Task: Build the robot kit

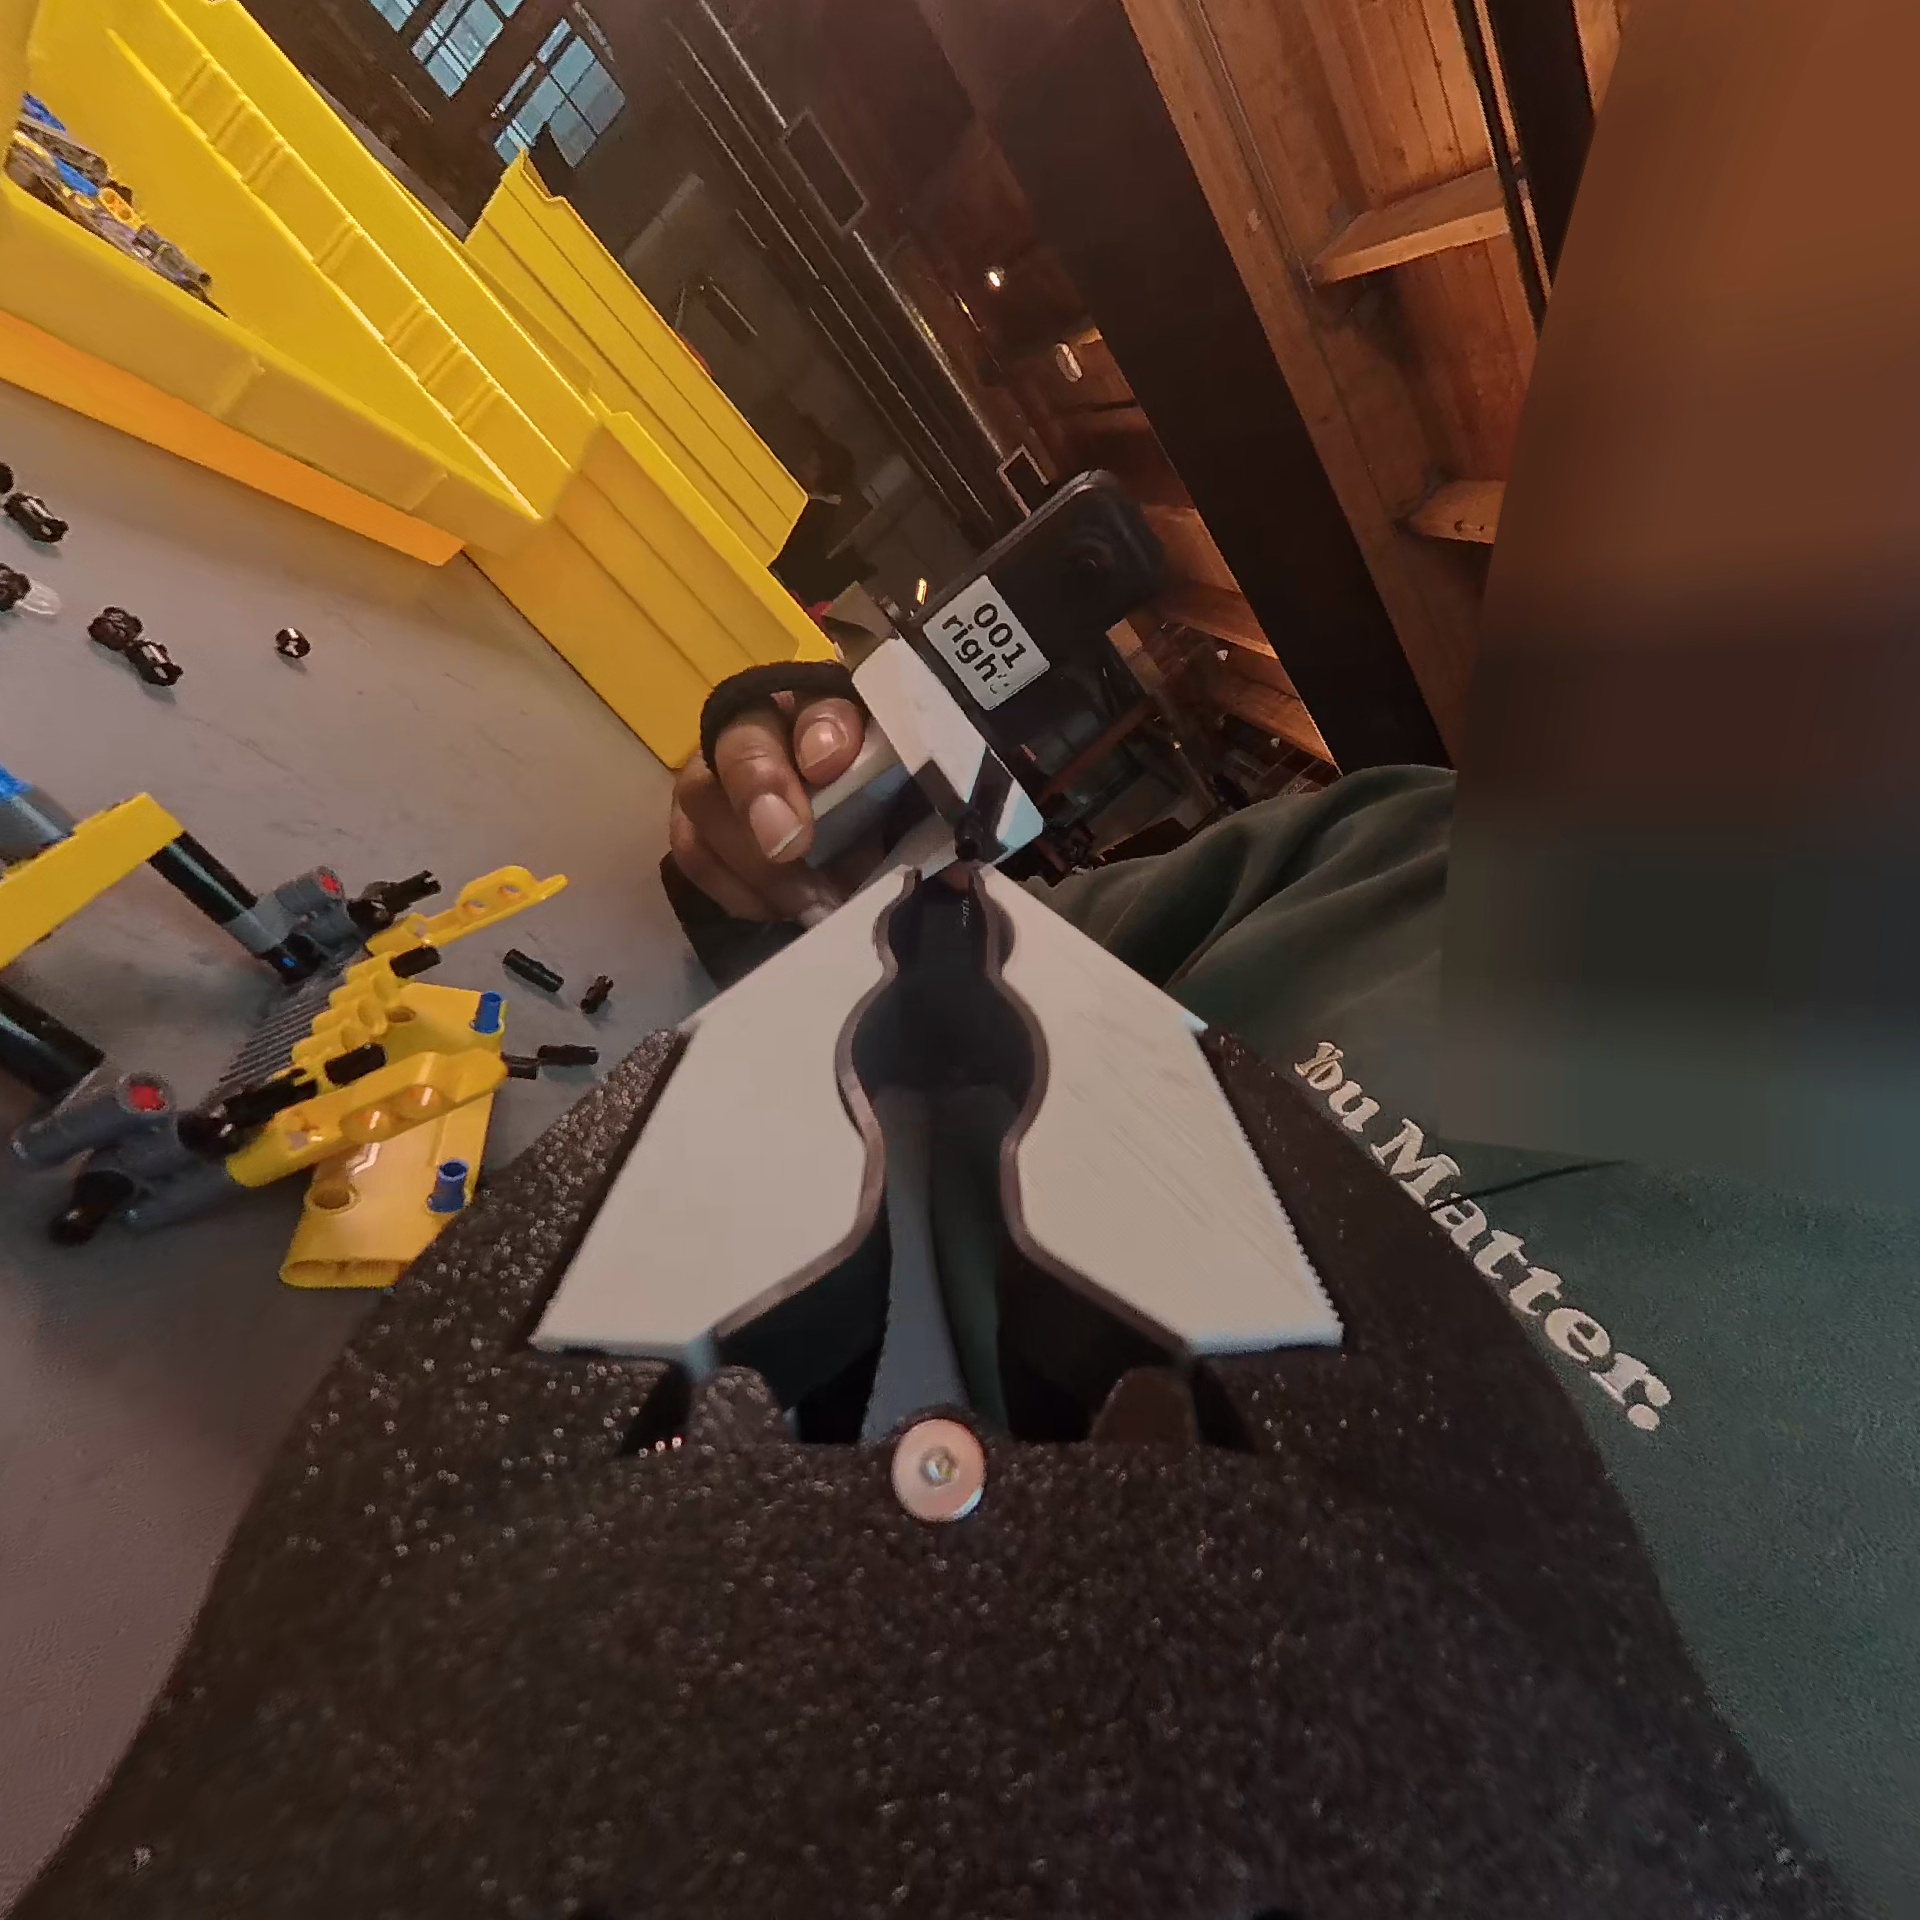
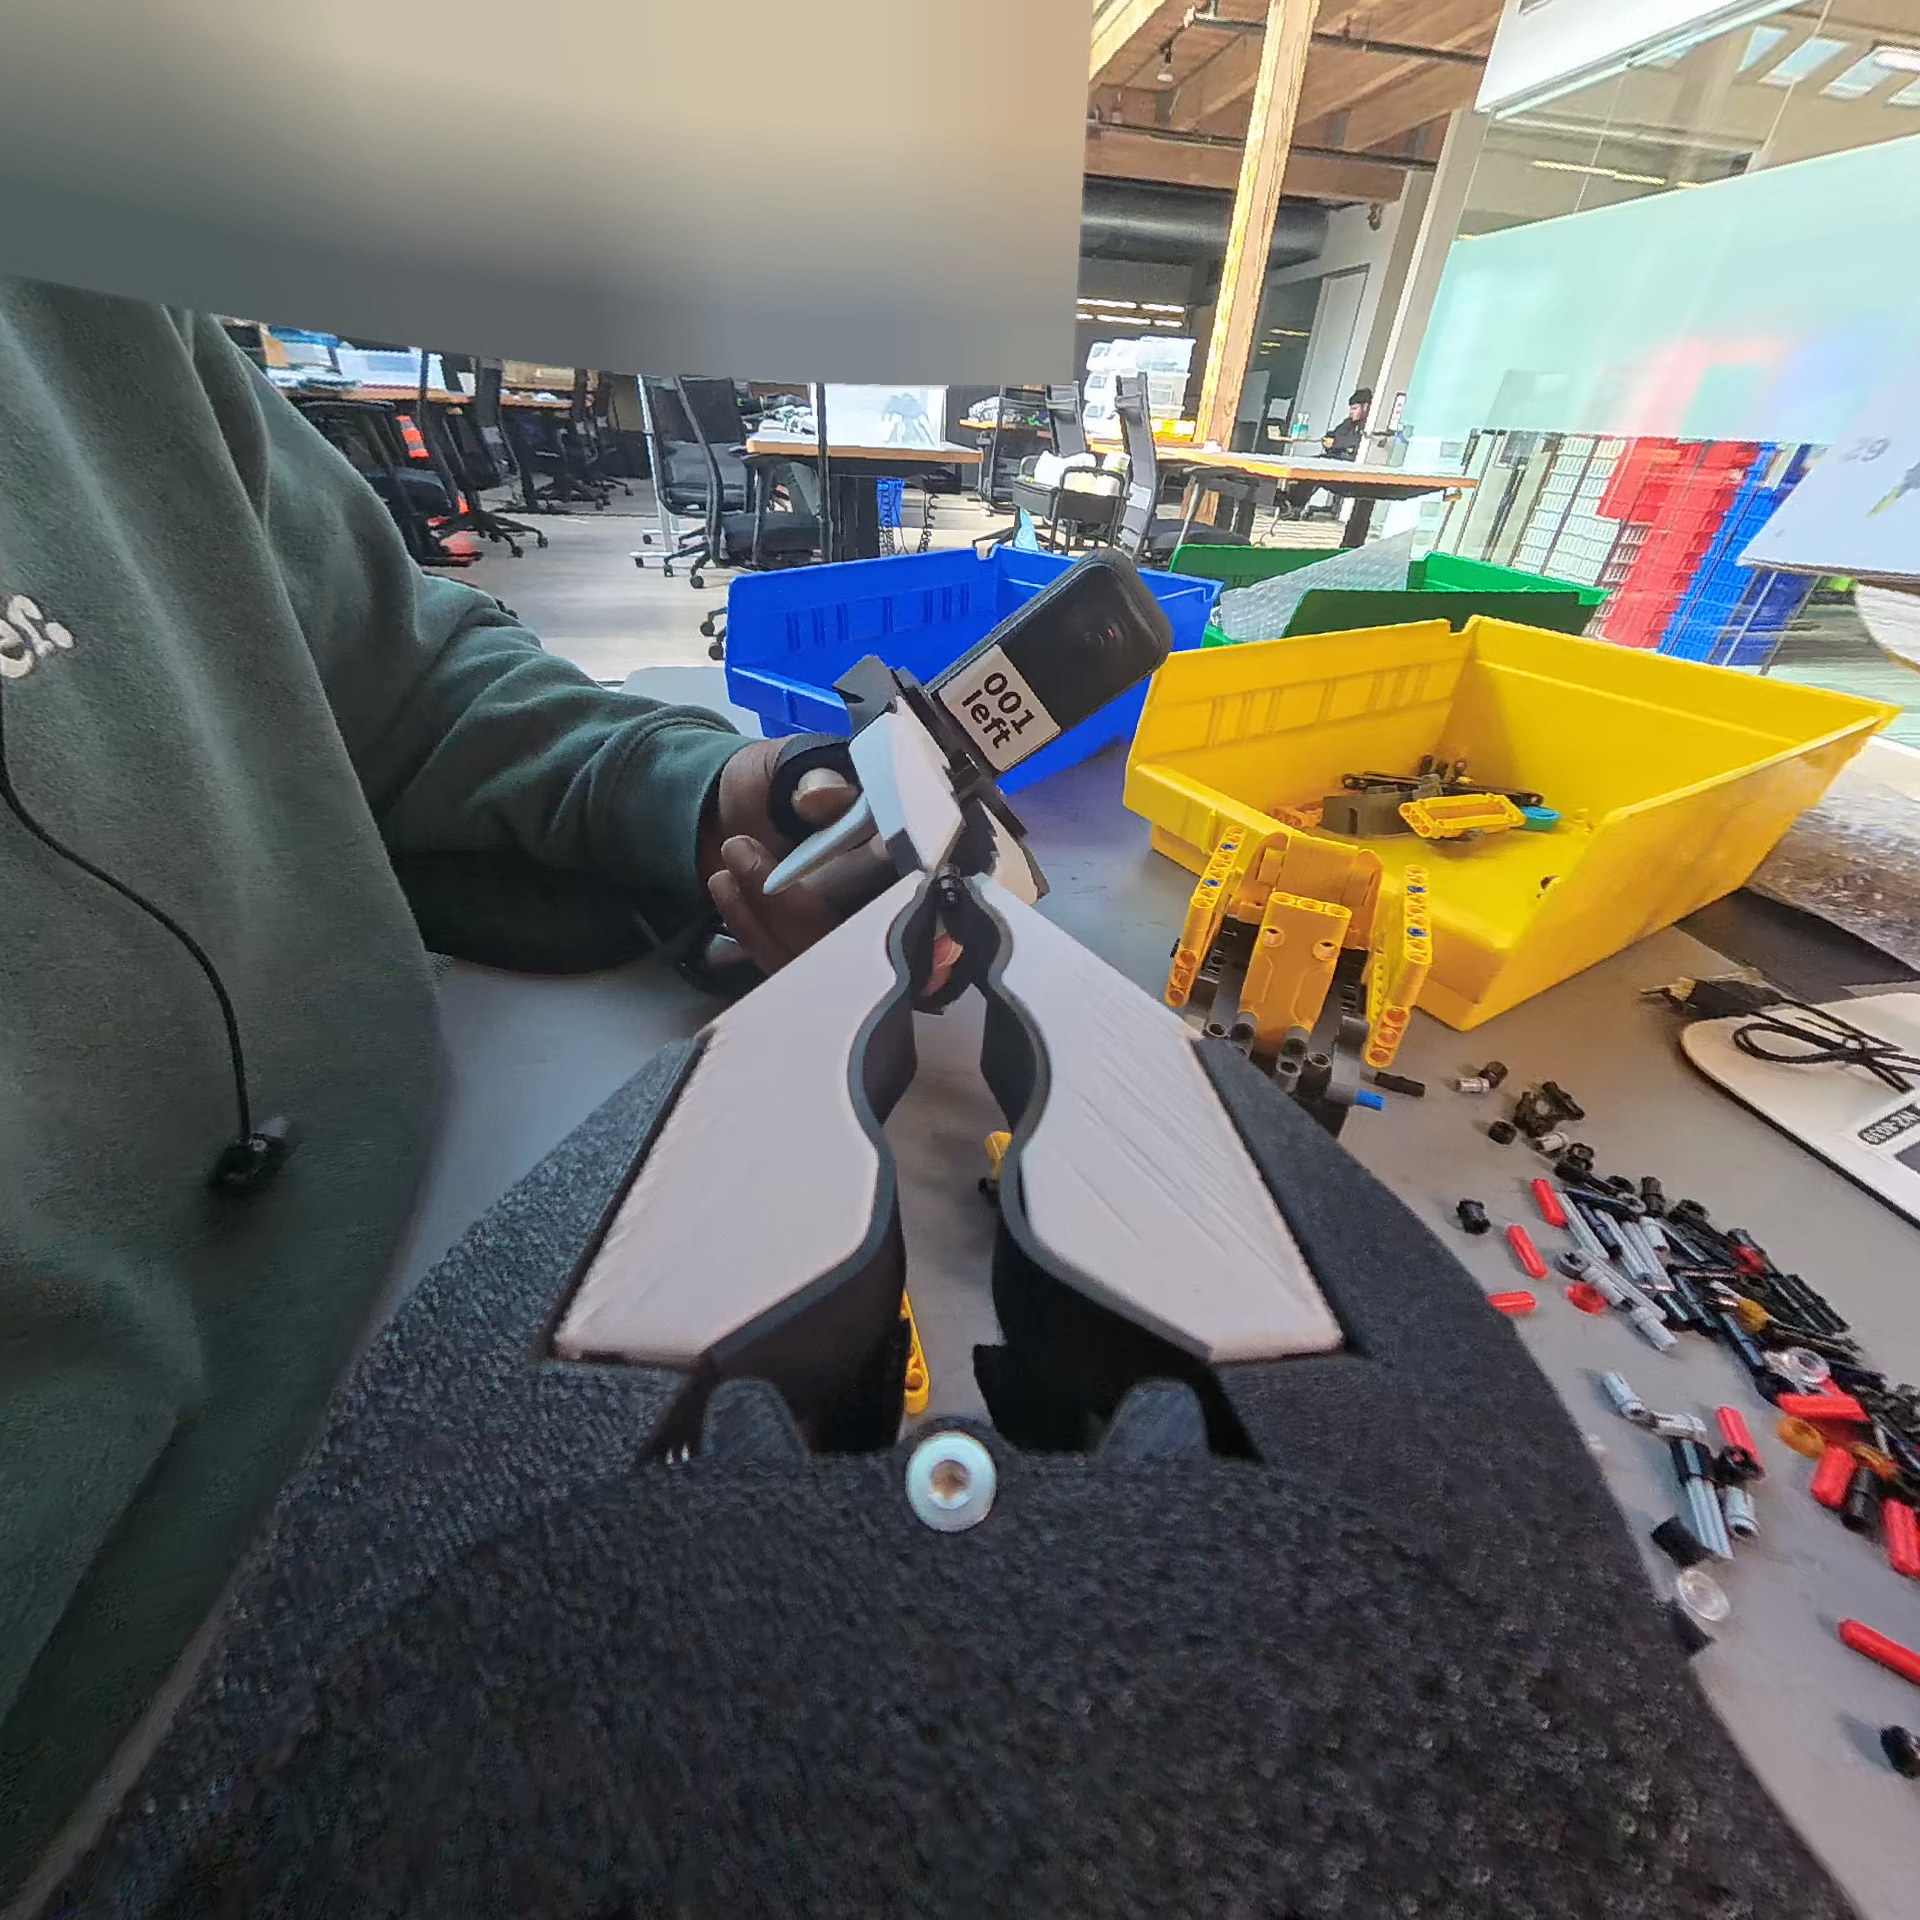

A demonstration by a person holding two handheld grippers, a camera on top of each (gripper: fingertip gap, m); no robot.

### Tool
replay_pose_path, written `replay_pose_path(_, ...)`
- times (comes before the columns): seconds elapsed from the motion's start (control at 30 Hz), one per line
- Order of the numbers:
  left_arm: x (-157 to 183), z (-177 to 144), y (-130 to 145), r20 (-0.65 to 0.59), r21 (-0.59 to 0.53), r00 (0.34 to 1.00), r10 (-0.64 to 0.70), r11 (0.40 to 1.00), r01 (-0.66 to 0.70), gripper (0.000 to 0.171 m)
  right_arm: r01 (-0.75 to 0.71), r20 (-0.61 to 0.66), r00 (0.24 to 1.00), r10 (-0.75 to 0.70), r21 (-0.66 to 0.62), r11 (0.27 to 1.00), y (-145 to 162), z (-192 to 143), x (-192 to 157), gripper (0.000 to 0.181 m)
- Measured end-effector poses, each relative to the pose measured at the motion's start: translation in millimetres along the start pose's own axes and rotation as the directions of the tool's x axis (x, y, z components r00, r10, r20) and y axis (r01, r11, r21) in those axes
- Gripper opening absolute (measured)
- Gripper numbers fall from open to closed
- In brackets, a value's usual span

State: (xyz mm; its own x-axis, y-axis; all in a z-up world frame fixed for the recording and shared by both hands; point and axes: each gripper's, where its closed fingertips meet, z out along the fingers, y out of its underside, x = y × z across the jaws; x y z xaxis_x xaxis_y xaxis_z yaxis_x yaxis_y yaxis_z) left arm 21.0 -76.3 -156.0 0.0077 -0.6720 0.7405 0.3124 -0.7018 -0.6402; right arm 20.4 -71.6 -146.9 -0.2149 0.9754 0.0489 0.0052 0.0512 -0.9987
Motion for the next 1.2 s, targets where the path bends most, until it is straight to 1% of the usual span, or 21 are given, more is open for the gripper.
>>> replay_pose_path(0.17,7,3,3,-0.036,-0.017,0.999,0.008,1.000,-0.008,0.011,0.024,0.019,1.000,-0.023,-0.041,0.999,6,2,-6,0.004)
replay_pose_path(0.2,7,3,3,-0.034,-0.019,0.999,0.008,1.000,-0.009,0.009,0.025,0.021,0.999,-0.024,-0.040,0.999,6,2,-7,0.003)
replay_pose_path(0.23,5,3,5,-0.020,-0.027,1.000,0.018,0.999,-0.018,0.004,0.022,0.027,0.999,-0.021,-0.042,0.999,5,3,-8,0.003)
replay_pose_path(0.33,6,3,6,-0.017,-0.041,0.999,0.033,0.999,-0.033,0.004,0.018,0.035,0.999,-0.016,-0.043,0.999,6,3,-9,0.003)
replay_pose_path(0.53,9,3,5,-0.056,-0.029,0.998,-0.018,0.999,0.017,0.004,0.031,0.029,0.999,-0.030,-0.028,0.999,3,4,-11,0.004)
replay_pose_path(0.73,18,5,3,-0.127,-0.011,0.989,-0.081,0.997,0.080,0.004,0.030,0.048,0.998,-0.030,0.010,1.000,-6,3,-15,0.003)
replay_pose_path(0.9,17,5,3,-0.134,-0.008,0.985,-0.106,0.994,0.106,0.004,0.032,0.045,0.999,-0.032,0.005,0.999,-5,4,-15,0.003)
replay_pose_path(1.0,13,5,4,-0.094,-0.013,0.992,-0.084,0.996,0.084,0.005,0.014,0.044,0.999,-0.014,-0.015,1.000,-1,4,-12,0.003)
replay_pose_path(1.07,8,3,4,-0.039,-0.028,0.999,-0.035,0.999,0.034,0.007,-0.002,0.045,0.999,0.004,-0.031,1.000,2,4,-11,0.003)
replay_pose_path(1.13,0,0,8,0.047,-0.072,0.998,0.051,0.996,-0.048,0.014,-0.006,0.039,0.999,0.008,-0.050,0.999,5,4,-8,0.003)
replay_pose_path(1.2,-12,-5,14,0.156,-0.160,0.971,0.180,0.975,-0.156,0.018,-0.005,0.016,1.000,0.006,-0.081,0.997,10,3,-2,0.003)
